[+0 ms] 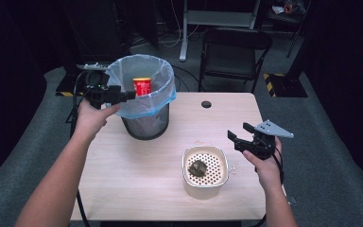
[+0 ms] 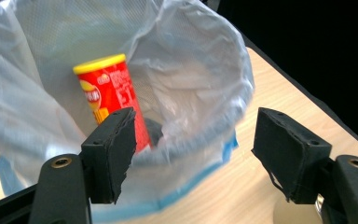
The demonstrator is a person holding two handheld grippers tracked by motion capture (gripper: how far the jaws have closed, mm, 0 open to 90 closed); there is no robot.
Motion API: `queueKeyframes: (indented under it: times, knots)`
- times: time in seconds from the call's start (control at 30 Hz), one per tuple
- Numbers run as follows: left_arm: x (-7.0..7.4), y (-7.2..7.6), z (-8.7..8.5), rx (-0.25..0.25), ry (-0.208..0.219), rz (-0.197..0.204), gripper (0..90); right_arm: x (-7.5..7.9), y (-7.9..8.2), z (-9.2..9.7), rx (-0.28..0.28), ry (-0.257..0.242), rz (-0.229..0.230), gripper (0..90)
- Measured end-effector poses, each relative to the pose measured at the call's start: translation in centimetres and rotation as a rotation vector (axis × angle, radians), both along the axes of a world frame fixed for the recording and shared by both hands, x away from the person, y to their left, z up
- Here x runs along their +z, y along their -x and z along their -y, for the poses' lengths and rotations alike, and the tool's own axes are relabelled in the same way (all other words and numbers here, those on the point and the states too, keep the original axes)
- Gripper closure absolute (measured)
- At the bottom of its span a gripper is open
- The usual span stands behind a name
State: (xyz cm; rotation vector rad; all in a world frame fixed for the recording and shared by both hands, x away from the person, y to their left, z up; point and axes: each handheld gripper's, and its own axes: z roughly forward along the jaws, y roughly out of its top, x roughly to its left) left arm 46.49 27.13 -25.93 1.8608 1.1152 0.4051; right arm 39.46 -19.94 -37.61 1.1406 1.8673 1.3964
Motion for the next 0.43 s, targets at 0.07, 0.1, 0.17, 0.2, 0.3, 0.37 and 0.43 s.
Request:
queueKeyframes:
  times: [0.07,0.1,0.17,0.2,0.3,0.37,0.43]
  knots:
    - [-0.7,0.9,-0.4,-0.009,0.007,0.003,30.0,0.0,0.0,0.0,0.003,0.001,0.001,28.2]
    - [-1.0,1.2,-0.5,-0.013,0.008,0.008,29.9,-0.1,0.0,0.0,0.005,0.004,0.001,28.3]
    - [-1.6,1.7,-0.7,-0.021,0.009,0.015,29.7,-0.1,0.0,0.0,0.002,0.007,-0.002,28.2]
    - [-2.0,2.1,-0.8,-0.023,0.012,0.01,29.7,-0.1,-0.1,0.0,0.002,0.01,-0.003,28.2]
    - [-3.2,3.2,-1.0,-0.04,-0.007,0.025,29.0,-0.2,-0.1,0.0,0.0,0.012,-0.003,28.2]
    - [-4.1,4.1,-1.2,-0.048,-0.015,0.037,28.4,-0.2,0.0,0.0,-0.001,0.013,-0.002,28.2]
    - [-4.9,4.8,-1.5,-0.039,-0.026,0.045,27.8,-0.3,-0.1,0.1,-0.002,0.013,-0.005,28.1]
